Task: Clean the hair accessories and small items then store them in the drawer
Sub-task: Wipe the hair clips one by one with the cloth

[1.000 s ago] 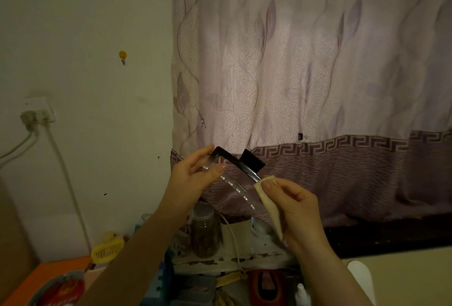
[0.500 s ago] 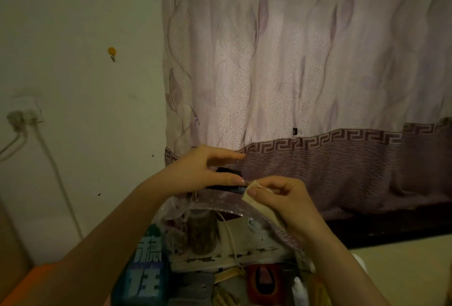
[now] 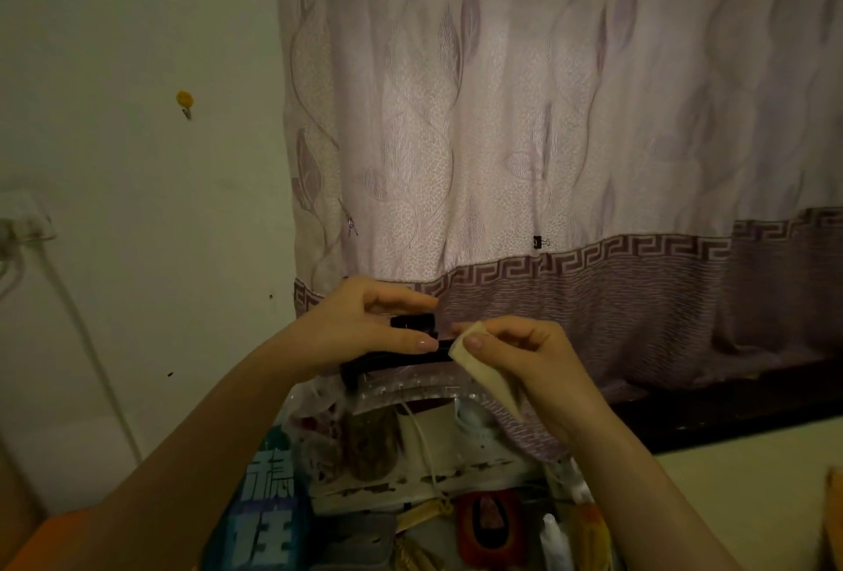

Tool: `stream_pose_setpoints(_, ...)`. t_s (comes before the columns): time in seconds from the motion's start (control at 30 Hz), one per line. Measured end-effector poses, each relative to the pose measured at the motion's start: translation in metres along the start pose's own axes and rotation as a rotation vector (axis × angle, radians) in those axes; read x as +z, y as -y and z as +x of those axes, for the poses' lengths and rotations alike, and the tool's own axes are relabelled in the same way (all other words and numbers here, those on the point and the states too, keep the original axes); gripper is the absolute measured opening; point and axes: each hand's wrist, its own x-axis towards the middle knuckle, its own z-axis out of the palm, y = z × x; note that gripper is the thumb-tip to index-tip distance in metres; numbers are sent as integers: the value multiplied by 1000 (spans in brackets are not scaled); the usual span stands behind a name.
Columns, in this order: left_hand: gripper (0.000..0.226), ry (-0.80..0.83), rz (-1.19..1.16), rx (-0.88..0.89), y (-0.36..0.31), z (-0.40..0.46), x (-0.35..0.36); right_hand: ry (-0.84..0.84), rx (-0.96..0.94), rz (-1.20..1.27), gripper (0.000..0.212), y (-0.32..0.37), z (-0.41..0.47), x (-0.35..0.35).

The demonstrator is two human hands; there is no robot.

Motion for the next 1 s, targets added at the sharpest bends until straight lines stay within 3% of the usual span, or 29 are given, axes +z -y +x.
stream_pose_setpoints(0.17, 50, -73, -62, 90, 7, -8, 5, -81, 22, 139, 23, 0, 1, -3)
stream_pose_setpoints(0.33, 59, -135, -47, 160, 17, -12, 11, -177, 83, 118, 11, -4, 5, -2)
stream_pose_setpoints(0.53, 59, -193, -2, 233, 24, -15, 18, -205, 145, 147, 13, -15, 4, 9)
stream_pose_setpoints(0.83, 59, -226, 86, 274, 34, -20, 25, -72, 278, 217, 30, -26, 4, 13)
stream_pose_setpoints(1.0, 72, -208, 114, 264, 41, -20, 25, -120, 234, 204, 44, -34, 2, 11)
